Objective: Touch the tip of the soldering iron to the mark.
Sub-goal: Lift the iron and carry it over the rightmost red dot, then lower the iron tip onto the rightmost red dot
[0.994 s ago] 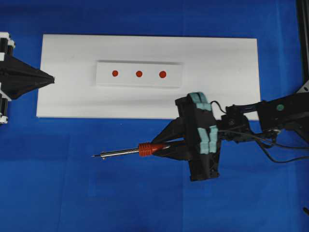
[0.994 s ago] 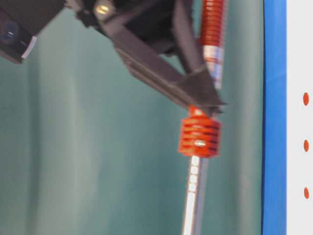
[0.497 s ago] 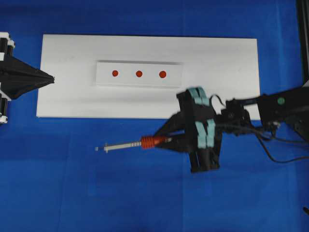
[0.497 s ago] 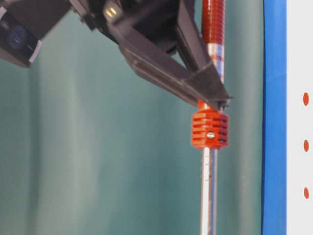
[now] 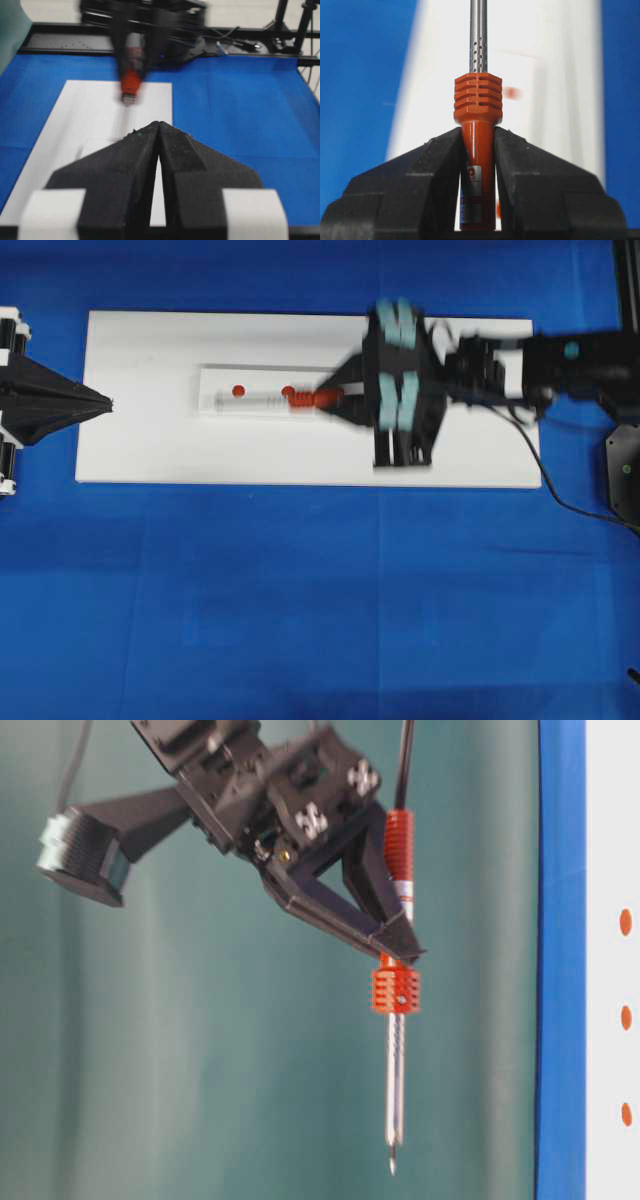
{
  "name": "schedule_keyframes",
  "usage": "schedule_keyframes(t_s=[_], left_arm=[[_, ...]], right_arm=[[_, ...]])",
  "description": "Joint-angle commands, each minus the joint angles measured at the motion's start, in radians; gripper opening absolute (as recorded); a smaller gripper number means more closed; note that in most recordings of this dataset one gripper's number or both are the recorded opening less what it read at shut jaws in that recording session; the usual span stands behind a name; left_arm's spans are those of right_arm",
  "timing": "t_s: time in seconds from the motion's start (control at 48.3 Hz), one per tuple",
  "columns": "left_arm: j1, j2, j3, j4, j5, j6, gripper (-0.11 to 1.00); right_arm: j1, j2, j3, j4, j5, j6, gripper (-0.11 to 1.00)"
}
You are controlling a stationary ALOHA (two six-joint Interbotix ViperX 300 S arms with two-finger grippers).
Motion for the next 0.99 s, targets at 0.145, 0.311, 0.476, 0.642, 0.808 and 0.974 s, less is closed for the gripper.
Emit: schedule_keyframes(t_s=[0.145, 0.311, 0.476, 0.642, 0.808, 0.974], left_arm=[[0.002, 0.005, -0.006, 0.002, -0.009, -0.002, 0.0], [0.002, 0.006, -0.006, 0.002, -0.009, 0.0, 0.0], [0.002, 0.008, -0.006, 0.002, -0.009, 0.0, 0.0], [0.002, 0.008, -0.006, 0.002, -0.009, 0.0, 0.0], [0.002, 0.011, -0.005, 0.002, -0.009, -0.002, 0.0], [0.002, 0.011, -0.005, 0.002, -0.009, -0.002, 0.0]], right_arm=[[-0.057, 0.005, -0.058, -0.055, 0.049, -0.002, 0.06], [-0.06, 0.026, -0.083, -0.06, 0.083, -0.002, 0.06], [-0.061, 0.057, -0.124, -0.061, 0.187, -0.003, 0.06], [-0.063, 0.106, -0.176, -0.061, 0.318, -0.002, 0.06], [-0.064, 0.135, -0.198, -0.083, 0.4, 0.009, 0.06], [-0.066, 0.135, -0.199, -0.084, 0.414, 0.009, 0.06]])
